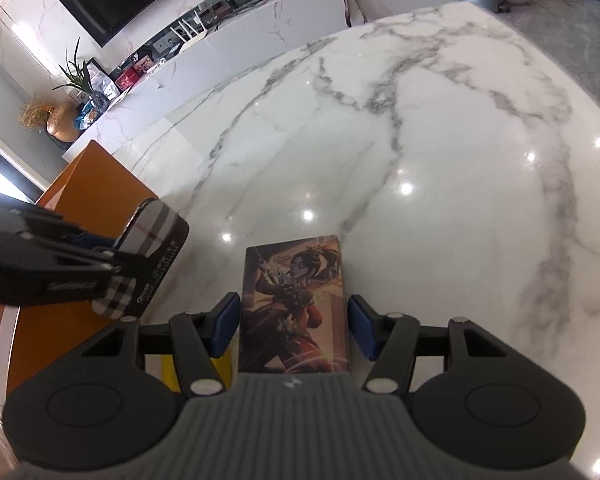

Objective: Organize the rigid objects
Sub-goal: 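Carry the plaid case with left tool while right tool carries the card over the orange box, then lower the plaid case into the orange box and open left tool while right tool lowers the card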

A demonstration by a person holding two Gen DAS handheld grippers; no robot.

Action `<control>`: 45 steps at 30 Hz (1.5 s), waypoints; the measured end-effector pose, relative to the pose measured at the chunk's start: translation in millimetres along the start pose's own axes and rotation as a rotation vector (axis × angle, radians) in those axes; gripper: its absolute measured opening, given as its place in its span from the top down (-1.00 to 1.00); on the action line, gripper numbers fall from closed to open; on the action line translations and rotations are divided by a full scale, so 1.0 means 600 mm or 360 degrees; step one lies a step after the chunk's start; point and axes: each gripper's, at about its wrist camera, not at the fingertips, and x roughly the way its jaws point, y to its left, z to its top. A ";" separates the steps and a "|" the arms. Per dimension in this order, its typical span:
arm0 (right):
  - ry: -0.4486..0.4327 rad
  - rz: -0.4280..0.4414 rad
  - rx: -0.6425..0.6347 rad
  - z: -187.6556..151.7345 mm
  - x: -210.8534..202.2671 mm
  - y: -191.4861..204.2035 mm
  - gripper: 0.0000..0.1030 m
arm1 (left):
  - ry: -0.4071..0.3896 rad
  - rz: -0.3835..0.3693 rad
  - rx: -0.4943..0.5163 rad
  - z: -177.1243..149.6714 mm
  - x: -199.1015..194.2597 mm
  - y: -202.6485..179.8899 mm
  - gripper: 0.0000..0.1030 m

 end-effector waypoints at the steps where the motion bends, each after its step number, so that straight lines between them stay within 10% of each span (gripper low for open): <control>1: -0.0012 -0.0016 -0.0020 0.000 -0.005 0.003 -0.16 | -0.0035 -0.0035 -0.0020 -0.006 -0.016 0.003 0.60; 10: -0.0165 0.0036 -0.0317 -0.001 -0.096 0.103 -0.16 | -0.0322 -0.0242 -0.0102 -0.075 -0.178 0.094 0.60; 23: -0.0068 0.0300 -0.1174 -0.009 -0.117 0.410 -0.16 | -0.0311 -0.0078 -0.0143 -0.213 -0.193 0.259 0.61; 45: 0.0396 0.0130 -0.1651 -0.016 0.046 0.482 -0.16 | -0.0318 0.0091 0.1356 -0.320 0.001 0.190 0.60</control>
